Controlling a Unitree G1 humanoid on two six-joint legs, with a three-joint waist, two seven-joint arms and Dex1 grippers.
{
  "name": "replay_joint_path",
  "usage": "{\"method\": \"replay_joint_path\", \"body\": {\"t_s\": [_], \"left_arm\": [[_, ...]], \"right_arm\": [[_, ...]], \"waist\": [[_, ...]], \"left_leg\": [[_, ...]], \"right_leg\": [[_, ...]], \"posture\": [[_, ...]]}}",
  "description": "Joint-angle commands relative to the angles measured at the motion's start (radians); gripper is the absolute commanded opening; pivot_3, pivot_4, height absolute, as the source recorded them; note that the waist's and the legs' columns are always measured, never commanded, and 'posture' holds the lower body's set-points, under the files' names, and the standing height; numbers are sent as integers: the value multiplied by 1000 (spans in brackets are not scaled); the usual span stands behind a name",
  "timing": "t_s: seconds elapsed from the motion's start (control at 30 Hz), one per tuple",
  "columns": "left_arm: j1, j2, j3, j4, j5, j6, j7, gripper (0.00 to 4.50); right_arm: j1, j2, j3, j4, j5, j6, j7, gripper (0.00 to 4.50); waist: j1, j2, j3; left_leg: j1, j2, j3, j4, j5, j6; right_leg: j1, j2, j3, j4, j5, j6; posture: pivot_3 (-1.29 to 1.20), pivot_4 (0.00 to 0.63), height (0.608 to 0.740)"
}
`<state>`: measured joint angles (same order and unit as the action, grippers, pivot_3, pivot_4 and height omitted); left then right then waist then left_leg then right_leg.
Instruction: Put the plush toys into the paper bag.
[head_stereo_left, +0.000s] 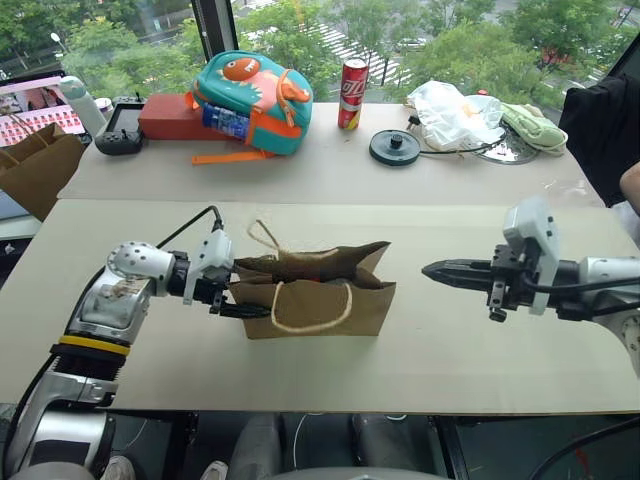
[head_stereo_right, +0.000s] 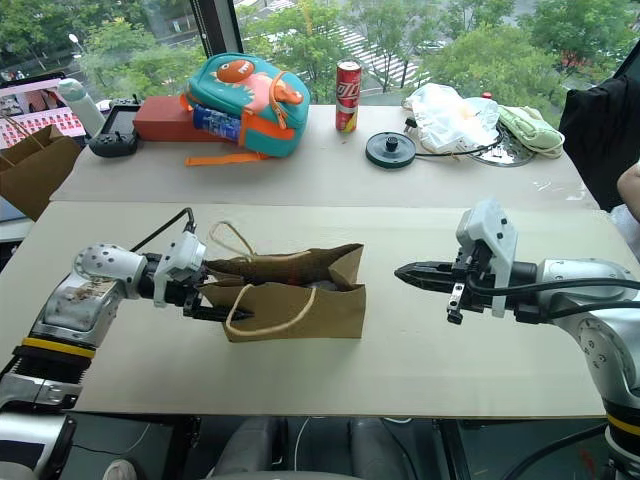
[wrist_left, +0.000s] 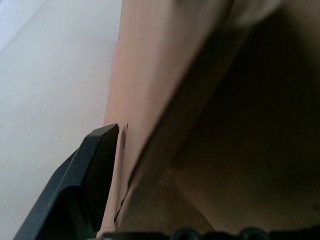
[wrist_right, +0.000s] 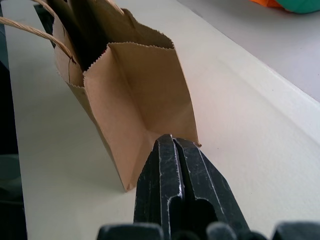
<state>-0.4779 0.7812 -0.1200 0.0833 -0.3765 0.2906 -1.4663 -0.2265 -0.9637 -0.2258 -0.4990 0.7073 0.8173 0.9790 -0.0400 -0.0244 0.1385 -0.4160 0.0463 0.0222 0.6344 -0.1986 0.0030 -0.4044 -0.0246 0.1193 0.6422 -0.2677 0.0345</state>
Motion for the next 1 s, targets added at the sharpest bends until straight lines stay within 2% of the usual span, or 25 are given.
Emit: {"method": "replay_joint_path", "body": {"t_s": [0.03,0.2,0.27,0.5,1.0], "left_arm": [[-74,83,97,-113,-121,178,-3,3705],[-111,166,216,-198,-275,398,37,3705],[-88,230,262,-213,-321,459,5,3705],[-28,372,342,-139,-312,456,-48,3705],[27,357,354,-137,-317,435,-26,3705]], "right_arm": [[-27,-40,-9,3,-13,-40,32,0],[-45,-63,-23,-8,4,-44,61,0],[-60,-69,-32,-11,18,-42,72,0],[-118,-90,-57,5,62,-34,103,0],[-161,-90,-25,13,81,-30,109,0]], "waist": [[-1,0,0],[-4,0,0],[-5,0,0],[-2,0,1],[2,0,1]], "left_leg": [[0,0,0,0,0,0],[0,0,0,0,0,0],[0,1,0,0,0,0],[2,2,1,-1,0,0],[1,2,2,-1,0,0]], "right_leg": [[0,0,0,0,0,1],[0,0,0,0,-4,6],[0,0,0,0,-4,7],[-1,1,-1,2,-5,5],[-2,0,-1,3,-6,3]], "posture": [[0,150,733],[0,150,733],[0,150,733],[0,150,733],[0,150,733]]}}
